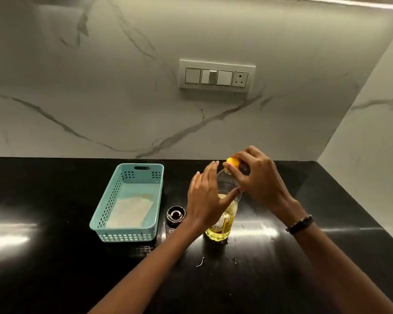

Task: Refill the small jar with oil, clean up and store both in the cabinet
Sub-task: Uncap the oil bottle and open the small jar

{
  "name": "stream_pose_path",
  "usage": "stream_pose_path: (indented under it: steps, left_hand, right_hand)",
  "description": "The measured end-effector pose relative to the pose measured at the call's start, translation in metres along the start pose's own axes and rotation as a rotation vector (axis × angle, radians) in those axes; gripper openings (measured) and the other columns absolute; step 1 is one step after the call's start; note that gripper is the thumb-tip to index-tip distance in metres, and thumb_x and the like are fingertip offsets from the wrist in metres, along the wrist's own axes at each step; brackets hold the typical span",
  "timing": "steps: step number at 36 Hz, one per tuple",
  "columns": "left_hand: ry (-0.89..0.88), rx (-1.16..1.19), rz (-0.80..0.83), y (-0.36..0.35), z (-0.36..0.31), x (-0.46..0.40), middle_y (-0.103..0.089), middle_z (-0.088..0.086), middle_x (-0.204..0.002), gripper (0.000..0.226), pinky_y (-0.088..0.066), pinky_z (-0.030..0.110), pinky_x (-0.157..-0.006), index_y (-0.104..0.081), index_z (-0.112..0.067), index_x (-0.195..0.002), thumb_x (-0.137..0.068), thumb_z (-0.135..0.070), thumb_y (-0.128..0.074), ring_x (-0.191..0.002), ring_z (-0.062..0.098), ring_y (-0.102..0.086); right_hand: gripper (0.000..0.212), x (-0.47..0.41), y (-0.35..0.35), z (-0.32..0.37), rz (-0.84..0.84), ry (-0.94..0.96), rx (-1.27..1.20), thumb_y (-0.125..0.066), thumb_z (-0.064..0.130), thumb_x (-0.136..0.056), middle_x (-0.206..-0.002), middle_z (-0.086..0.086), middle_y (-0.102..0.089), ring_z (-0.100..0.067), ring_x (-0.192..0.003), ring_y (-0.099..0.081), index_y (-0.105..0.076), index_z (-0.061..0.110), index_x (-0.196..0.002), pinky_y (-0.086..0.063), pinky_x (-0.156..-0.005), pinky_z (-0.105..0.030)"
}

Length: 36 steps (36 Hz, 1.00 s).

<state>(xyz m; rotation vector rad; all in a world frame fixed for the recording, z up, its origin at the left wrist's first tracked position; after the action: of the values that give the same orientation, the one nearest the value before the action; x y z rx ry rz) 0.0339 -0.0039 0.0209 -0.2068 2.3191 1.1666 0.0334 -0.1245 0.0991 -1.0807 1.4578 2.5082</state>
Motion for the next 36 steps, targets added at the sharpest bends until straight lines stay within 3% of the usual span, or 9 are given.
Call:
stream_pose_path:
  steps: [4,7,10,19,25,31,36]
  left_hand:
    - [0.007,0.025,-0.048,-0.002,0.002,-0.003,-0.060,0.001,-0.128,0.094,-0.038,0.044,-0.106,-0.045,-0.015,-0.135,-0.073,-0.084,-0.035,-0.110,0.018,-0.061]
    - [-0.018,0.023,-0.080,-0.006,0.001,-0.004,-0.067,0.000,-0.105,0.082,-0.052,0.041,-0.086,-0.052,-0.014,-0.123,-0.074,-0.079,-0.048,-0.087,0.018,-0.066]
    - [-0.024,0.054,-0.082,-0.007,0.004,-0.006,-0.066,-0.001,-0.094,0.071,-0.051,0.033,-0.072,-0.052,-0.016,-0.118,-0.075,-0.074,-0.055,-0.074,0.015,-0.063]
    - [-0.053,0.081,-0.096,-0.010,0.009,-0.010,-0.068,-0.003,-0.088,0.071,-0.040,0.023,-0.072,-0.055,-0.015,-0.112,-0.072,-0.073,-0.056,-0.070,0.013,-0.063]
    - [-0.053,0.091,-0.099,-0.014,0.012,-0.010,-0.067,-0.004,-0.088,0.073,-0.043,0.027,-0.076,-0.054,-0.017,-0.115,-0.074,-0.076,-0.050,-0.072,0.013,-0.064]
    - [-0.054,0.107,-0.095,-0.013,0.010,-0.010,-0.067,-0.004,-0.089,0.070,-0.044,0.026,-0.077,-0.054,-0.017,-0.114,-0.074,-0.075,-0.052,-0.072,0.012,-0.064]
    - [-0.054,0.109,-0.090,-0.012,0.010,-0.009,-0.067,-0.004,-0.090,0.070,-0.040,0.022,-0.076,-0.054,-0.018,-0.114,-0.074,-0.075,-0.051,-0.072,0.010,-0.063]
  right_hand:
    - [0.036,-0.010,0.003,-0.002,0.034,-0.026,0.050,-0.075,0.033,-0.080,-0.087,-0.010,-0.064,-0.014,-0.072,-0.055,-0.069,0.002,-0.096,-0.041,-0.062,-0.008]
    - [0.039,-0.014,0.004,-0.003,0.048,-0.026,0.061,-0.074,0.038,-0.079,-0.082,-0.009,-0.064,-0.013,-0.067,-0.055,-0.070,0.002,-0.091,-0.037,-0.059,-0.007]
    - [0.038,-0.019,0.007,-0.002,0.065,-0.004,0.079,-0.073,0.038,-0.080,-0.083,-0.010,-0.065,-0.015,-0.067,-0.056,-0.071,0.002,-0.091,-0.038,-0.058,-0.008]
    - [0.033,-0.023,0.006,-0.004,0.188,0.107,0.056,-0.071,0.030,-0.083,-0.086,-0.012,-0.063,-0.020,-0.069,-0.059,-0.072,0.000,-0.096,-0.049,-0.059,-0.020]
    - [0.030,-0.030,0.007,-0.009,0.289,0.205,0.057,-0.072,0.025,-0.083,-0.092,-0.013,-0.064,-0.019,-0.073,-0.060,-0.071,0.000,-0.100,-0.042,-0.063,-0.009]
    - [0.030,-0.038,0.016,-0.009,0.415,0.289,0.037,-0.066,0.021,-0.087,-0.107,-0.010,-0.063,-0.021,-0.088,-0.063,-0.068,0.005,-0.112,-0.056,-0.073,-0.031]
    - [0.036,-0.050,0.020,-0.006,0.563,0.289,0.037,-0.063,0.017,-0.089,-0.120,-0.007,-0.062,-0.018,-0.099,-0.064,-0.062,0.013,-0.125,-0.055,-0.084,-0.028]
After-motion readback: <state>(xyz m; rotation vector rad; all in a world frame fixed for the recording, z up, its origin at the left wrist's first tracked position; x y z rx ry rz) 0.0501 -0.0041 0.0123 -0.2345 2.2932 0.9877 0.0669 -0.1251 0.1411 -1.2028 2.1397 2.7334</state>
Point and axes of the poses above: each hand's wrist, its own x-axis away from the middle knuckle, its own y-axis out of the back of the hand, z = x × y, the point moved 4 cm from there along -x, towards the middle knuckle
